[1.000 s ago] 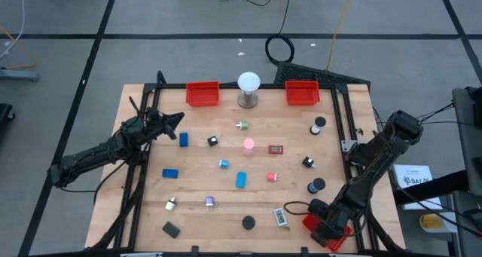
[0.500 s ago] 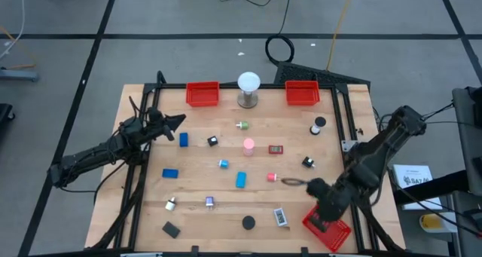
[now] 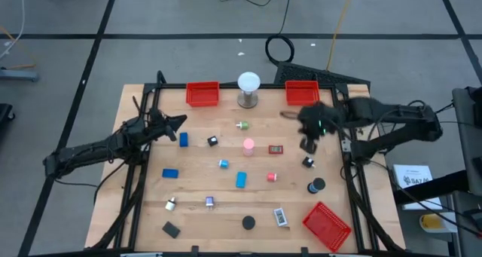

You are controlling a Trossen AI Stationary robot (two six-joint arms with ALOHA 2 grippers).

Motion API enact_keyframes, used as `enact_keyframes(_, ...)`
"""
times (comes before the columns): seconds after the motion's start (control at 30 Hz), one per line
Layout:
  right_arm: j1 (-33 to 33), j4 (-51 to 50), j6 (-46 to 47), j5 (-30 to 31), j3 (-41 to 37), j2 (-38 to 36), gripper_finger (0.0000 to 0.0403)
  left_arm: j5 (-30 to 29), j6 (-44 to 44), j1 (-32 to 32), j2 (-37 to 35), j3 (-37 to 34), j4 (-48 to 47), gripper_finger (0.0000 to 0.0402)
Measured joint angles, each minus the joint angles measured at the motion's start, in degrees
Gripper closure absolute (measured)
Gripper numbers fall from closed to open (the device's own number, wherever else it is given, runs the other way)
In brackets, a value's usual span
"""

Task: Pick & Place Office items
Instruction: Put the white hourglass into the top left red bin

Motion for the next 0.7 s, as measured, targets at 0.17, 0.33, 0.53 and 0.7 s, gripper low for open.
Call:
enact_keyframes(0.17,-7.29,12.28,-7.62,0.05,-2.78,0.59,0.0402,-3.09,2.62,-2.83,9.15,6.94,-6.40,0.0371)
enact_keyframes(0.33,-9.00,27.82,-5.05,1.56,-5.11,4.58,0.0403,-3.47,7.16,-4.04,18.49,12.38,-8.23,0.0371)
enact_keyframes(0.53,-8.76,43.69,3.25,1.50,-8.20,10.62,0.0403,2.84,8.75,-4.08,26.46,14.95,-8.11,0.0371)
enact_keyframes(0.7,-8.71,43.55,4.52,-0.79,-8.27,13.51,0.0403,8.31,8.43,-4.08,31.12,14.95,-7.84,0.0371)
